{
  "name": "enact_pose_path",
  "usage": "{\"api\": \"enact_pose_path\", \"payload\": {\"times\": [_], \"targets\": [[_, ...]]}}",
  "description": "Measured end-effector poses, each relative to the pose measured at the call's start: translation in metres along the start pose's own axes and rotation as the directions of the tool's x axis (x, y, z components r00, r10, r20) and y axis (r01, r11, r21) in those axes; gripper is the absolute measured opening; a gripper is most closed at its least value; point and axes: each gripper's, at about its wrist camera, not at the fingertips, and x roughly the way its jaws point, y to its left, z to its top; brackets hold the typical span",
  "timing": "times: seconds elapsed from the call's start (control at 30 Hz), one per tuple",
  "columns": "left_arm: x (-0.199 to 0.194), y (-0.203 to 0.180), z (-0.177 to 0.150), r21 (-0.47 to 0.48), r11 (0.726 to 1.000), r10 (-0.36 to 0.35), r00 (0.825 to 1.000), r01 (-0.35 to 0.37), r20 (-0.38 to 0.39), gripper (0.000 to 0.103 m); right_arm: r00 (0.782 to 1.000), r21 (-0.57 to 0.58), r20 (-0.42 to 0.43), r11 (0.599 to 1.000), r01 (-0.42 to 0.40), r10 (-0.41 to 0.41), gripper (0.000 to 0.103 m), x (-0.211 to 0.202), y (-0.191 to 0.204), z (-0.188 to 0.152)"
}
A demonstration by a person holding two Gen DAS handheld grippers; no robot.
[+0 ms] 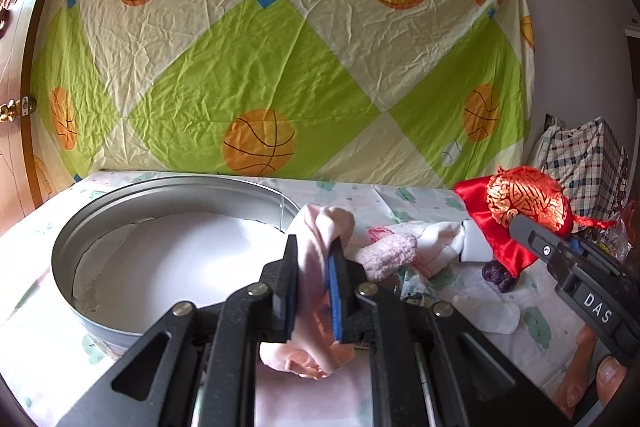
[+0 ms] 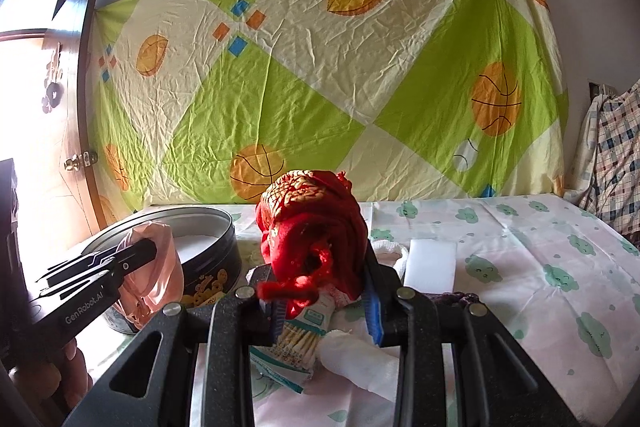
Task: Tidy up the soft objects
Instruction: 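Lift and carry the pink bag and red pouch toward the round tin with both tools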
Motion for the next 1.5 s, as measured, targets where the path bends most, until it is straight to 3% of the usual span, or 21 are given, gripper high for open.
{"api": "enact_pose_path", "payload": {"times": [1.5], "targets": [[-0.005, 0.057, 0.006, -0.034, 0.997, 0.070, 0.997, -0.070, -0.019, 0.011, 0.994, -0.064, -0.031, 0.992, -0.106, 0.104, 0.034, 0.034, 0.068, 0.006]]}}
